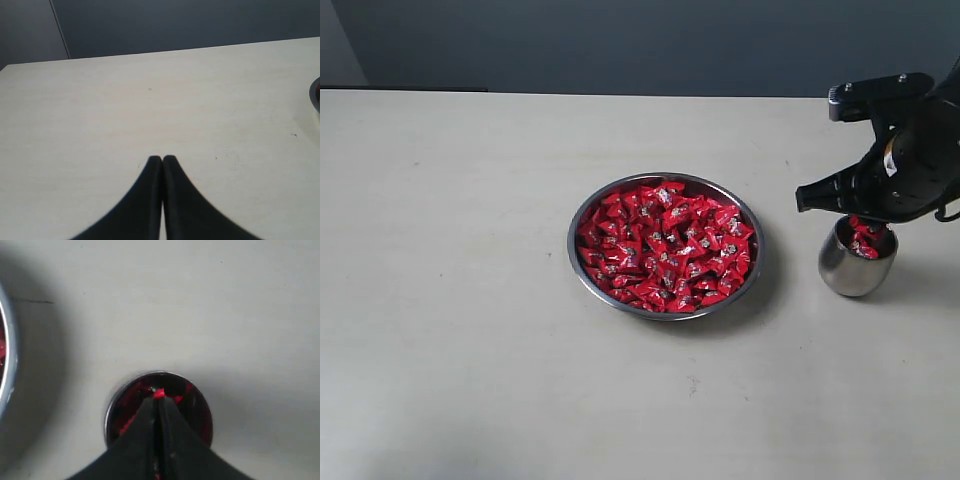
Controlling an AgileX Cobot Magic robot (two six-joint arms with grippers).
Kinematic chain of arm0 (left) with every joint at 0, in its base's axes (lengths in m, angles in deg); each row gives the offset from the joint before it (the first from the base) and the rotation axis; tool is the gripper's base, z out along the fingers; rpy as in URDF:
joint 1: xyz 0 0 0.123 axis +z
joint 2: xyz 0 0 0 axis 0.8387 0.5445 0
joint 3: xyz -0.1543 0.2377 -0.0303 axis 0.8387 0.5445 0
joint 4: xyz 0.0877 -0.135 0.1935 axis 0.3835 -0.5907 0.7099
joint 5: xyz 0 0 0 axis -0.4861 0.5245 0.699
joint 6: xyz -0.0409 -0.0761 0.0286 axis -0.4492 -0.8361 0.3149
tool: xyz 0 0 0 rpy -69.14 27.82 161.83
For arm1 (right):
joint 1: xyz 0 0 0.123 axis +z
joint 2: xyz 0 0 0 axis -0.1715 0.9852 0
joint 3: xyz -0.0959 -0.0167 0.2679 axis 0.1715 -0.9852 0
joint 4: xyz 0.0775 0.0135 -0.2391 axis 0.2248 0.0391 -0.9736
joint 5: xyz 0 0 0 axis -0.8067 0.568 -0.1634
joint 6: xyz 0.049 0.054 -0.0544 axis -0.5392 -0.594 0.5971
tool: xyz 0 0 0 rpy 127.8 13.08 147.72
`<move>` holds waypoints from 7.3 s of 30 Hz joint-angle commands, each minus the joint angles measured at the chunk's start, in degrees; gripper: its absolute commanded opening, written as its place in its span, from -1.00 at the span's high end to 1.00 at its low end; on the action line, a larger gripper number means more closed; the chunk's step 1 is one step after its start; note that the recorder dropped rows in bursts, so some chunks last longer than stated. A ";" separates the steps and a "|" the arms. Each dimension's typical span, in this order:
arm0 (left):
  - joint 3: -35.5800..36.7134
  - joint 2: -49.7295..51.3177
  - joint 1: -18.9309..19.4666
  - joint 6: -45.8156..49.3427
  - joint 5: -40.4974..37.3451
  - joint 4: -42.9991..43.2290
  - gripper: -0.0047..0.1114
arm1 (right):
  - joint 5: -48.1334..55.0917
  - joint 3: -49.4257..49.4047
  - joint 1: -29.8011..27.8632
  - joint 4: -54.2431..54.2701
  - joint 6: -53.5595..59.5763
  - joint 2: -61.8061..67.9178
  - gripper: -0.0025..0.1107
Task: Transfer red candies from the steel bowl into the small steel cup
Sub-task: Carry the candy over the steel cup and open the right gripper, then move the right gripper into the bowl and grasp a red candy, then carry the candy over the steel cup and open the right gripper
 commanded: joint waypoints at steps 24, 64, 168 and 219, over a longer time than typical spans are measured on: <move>0.11 -0.27 -0.01 -0.11 0.48 0.17 0.91 | -2.43 -0.26 -0.39 -2.88 0.55 3.22 0.44; 0.11 -0.27 -0.01 -0.11 0.48 0.17 0.91 | 1.51 31.74 9.15 35.86 37.82 27.27 0.45; 0.11 -0.27 -0.01 -0.11 0.48 0.17 0.91 | 21.26 17.09 -5.32 19.12 25.66 1.94 0.97; 0.11 -0.27 -0.01 -0.11 0.48 0.17 0.91 | 6.71 10.74 -0.74 30.28 33.09 -0.72 0.49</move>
